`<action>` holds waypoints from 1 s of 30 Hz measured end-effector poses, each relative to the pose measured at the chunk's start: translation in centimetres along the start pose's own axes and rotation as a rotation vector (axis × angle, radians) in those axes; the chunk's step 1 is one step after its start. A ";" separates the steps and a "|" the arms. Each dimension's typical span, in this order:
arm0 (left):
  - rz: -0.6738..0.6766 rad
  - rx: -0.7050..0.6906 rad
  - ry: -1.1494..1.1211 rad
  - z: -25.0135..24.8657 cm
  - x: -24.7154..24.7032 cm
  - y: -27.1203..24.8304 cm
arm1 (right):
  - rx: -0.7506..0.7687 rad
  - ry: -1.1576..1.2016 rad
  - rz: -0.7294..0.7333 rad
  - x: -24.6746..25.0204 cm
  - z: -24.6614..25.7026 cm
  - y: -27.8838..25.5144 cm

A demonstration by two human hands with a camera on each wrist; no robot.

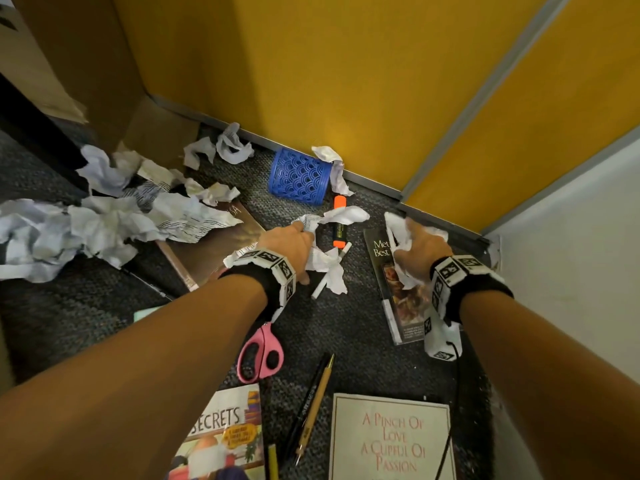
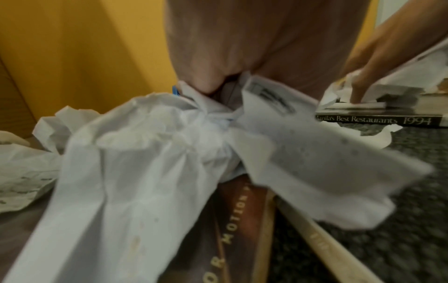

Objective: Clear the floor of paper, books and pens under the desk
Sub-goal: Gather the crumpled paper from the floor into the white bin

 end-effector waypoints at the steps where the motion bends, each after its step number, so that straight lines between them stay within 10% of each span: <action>1: 0.008 0.009 -0.001 0.1 0.0 0.1 | 0.017 -0.042 0.001 -0.6 0.1 0.1; 12: 0.034 0.110 -0.017 -0.2 0.5 0.1 | -0.025 0.079 -0.253 -1.8 -2.3 -3.1; 22: -0.290 0.093 -0.436 1.8 3.2 -6.6 | -0.072 0.068 -0.284 1.6 0.3 -7.6; 30: -0.367 0.228 -0.464 10.5 6.7 -12.0 | 0.431 0.039 -0.234 2.1 8.3 -11.9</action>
Point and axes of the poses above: each hand's wrist, its own y-axis towards the middle knuckle, its own x-axis out of the back of the hand, z = x × y, the point moved 3 cm from there along y, towards the middle knuckle, and after that the axes turned 15 degrees about -z, right-handed, at the moved point
